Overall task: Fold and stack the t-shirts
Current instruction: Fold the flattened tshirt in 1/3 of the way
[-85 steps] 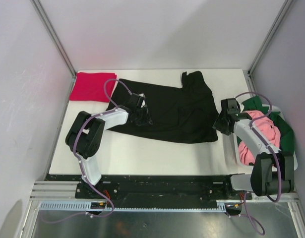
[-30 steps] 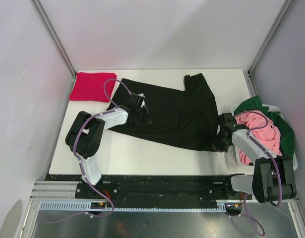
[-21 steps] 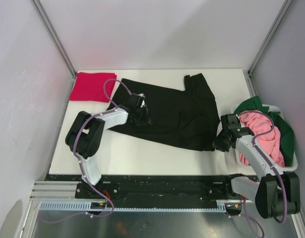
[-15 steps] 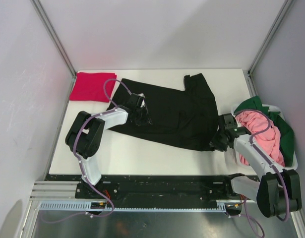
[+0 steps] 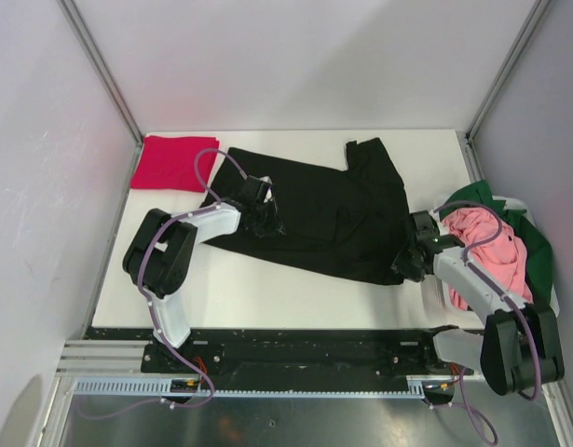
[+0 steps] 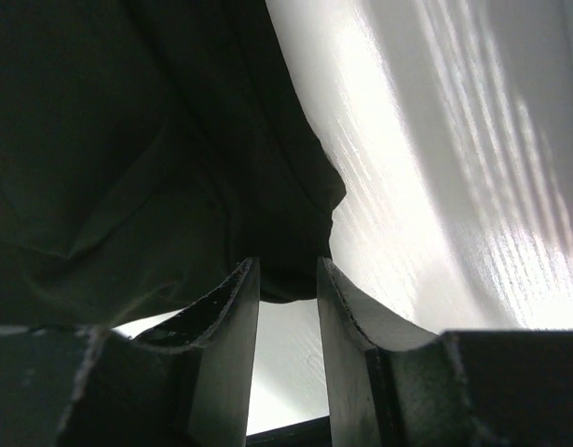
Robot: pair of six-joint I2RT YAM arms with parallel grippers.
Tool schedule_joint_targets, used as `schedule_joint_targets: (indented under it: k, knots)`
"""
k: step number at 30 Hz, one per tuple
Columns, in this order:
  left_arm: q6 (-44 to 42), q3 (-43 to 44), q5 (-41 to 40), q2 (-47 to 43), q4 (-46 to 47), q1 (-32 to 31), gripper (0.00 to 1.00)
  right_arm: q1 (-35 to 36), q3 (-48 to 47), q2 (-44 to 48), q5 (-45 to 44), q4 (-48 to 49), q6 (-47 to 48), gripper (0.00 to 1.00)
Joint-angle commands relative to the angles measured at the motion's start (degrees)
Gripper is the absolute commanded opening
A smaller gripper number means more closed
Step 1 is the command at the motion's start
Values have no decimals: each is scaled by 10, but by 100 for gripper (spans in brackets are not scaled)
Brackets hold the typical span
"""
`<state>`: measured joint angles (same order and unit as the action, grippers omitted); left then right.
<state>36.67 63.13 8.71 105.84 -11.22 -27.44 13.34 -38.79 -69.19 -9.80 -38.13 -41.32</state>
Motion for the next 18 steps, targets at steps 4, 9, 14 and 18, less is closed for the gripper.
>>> schedule_joint_targets:
  k: [4, 9, 14, 18]
  knots:
    - [7, -3, -6, 0, 8, 4, 27, 20, -20, 66, -42, 6, 8, 43]
    - [7, -3, -4, 1, 8, 5, 27, 40, -20, -1, -29, 32, 21, 45]
    - [7, -4, -6, 0, 8, 5, 27, 51, -20, -47, -43, 43, 19, 41]
    - [6, -5, -7, -1, 9, 6, 27, 49, -20, -50, -73, 18, 8, 27]
